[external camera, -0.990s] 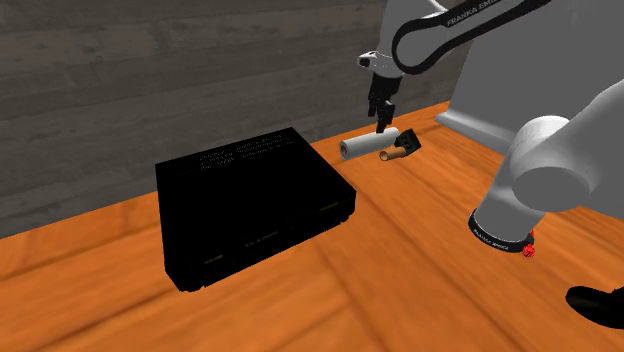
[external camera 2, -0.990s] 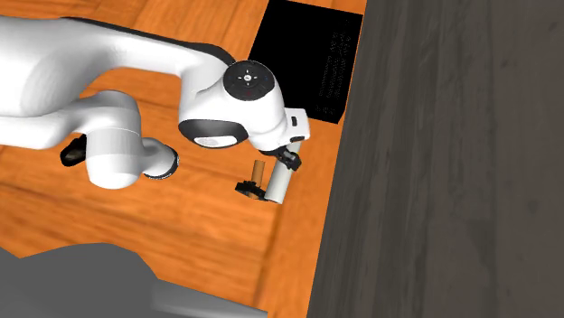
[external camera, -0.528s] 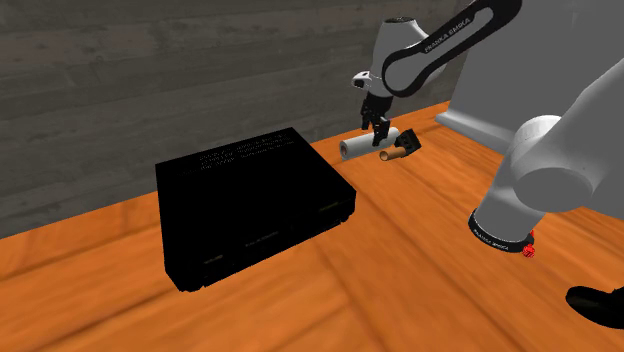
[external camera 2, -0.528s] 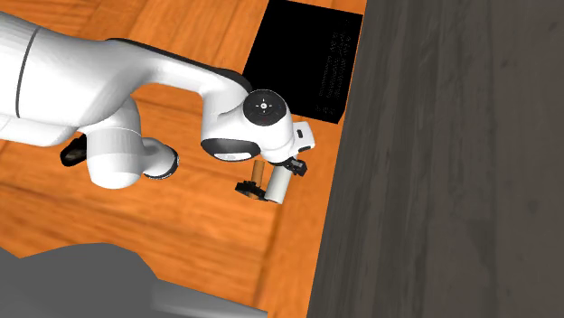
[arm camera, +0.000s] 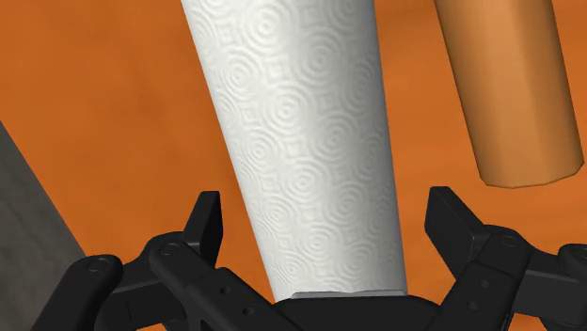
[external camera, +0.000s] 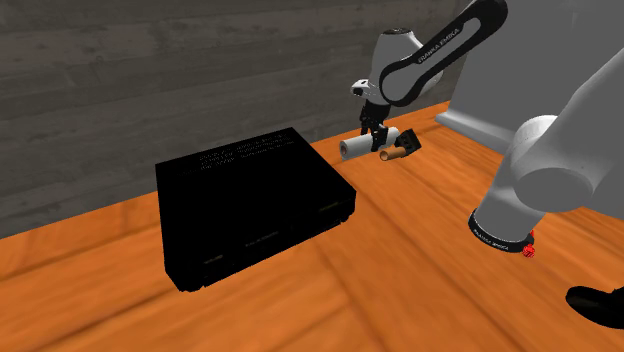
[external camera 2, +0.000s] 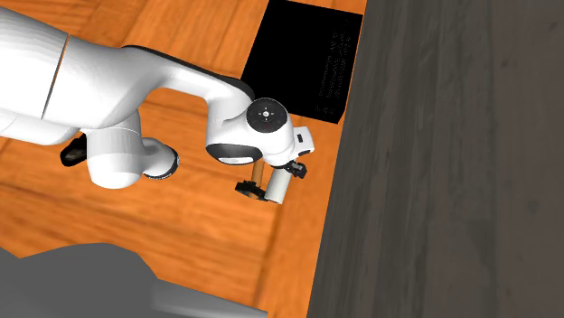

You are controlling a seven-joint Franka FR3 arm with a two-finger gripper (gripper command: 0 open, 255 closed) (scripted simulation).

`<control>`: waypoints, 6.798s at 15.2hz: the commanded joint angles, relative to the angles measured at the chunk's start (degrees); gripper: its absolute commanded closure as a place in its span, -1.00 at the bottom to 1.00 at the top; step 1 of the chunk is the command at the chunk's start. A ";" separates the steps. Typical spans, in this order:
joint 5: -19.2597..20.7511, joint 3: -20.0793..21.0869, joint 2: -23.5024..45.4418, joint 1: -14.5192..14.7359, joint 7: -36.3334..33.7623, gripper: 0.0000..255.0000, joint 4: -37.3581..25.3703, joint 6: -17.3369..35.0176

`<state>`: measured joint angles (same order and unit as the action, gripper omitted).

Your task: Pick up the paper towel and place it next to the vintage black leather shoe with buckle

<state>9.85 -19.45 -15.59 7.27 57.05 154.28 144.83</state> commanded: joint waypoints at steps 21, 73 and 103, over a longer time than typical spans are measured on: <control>0.56 1.05 -5.25 -0.42 -0.54 1.00 -2.56 -7.74; -29.49 42.56 -76.62 19.41 -35.70 1.00 10.50 -67.29; -71.13 76.07 -75.43 19.08 -72.19 1.00 -23.65 -79.90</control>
<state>-60.68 56.07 -90.67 26.17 -14.92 130.34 64.71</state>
